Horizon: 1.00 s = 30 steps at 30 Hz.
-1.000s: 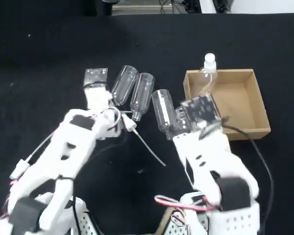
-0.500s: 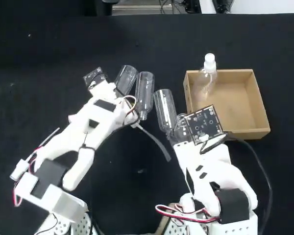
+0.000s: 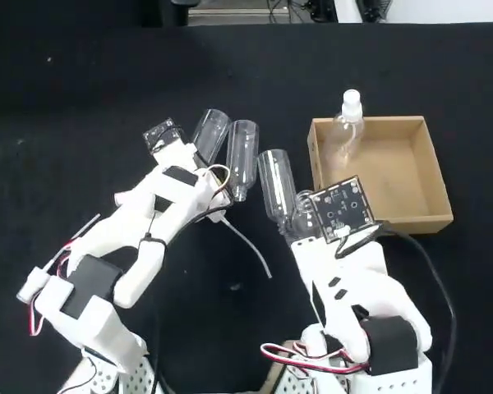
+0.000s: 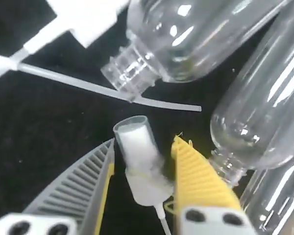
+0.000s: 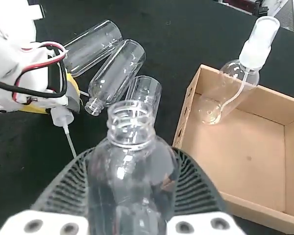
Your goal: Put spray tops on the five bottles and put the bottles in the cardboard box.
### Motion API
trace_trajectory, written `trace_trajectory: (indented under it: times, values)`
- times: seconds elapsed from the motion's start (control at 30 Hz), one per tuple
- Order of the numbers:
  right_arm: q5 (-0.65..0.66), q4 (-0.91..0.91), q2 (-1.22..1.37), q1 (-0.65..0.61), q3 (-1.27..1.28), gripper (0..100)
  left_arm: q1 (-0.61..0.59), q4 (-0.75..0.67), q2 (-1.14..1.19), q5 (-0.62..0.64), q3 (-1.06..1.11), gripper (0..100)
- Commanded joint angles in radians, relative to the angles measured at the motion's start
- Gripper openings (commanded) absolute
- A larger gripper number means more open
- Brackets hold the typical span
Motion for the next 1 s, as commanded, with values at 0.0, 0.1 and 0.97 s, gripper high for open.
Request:
trace_trajectory:
  times: [0.0, 0.1, 0.97]
  values:
    - [-0.005, -0.023, -0.016, 0.015, -0.005, 1.1, 0.01, 0.074, -0.017, 0.002, -0.031, 11]
    - [-0.005, -0.023, -0.016, 0.014, -0.005, 1.1, 0.01, 0.127, -0.017, -0.087, -0.071, 3]
    - [-0.31, -0.43, -0.019, -0.086, 0.234, 1.1, -0.176, 0.227, -0.795, -0.235, -0.248, 3]
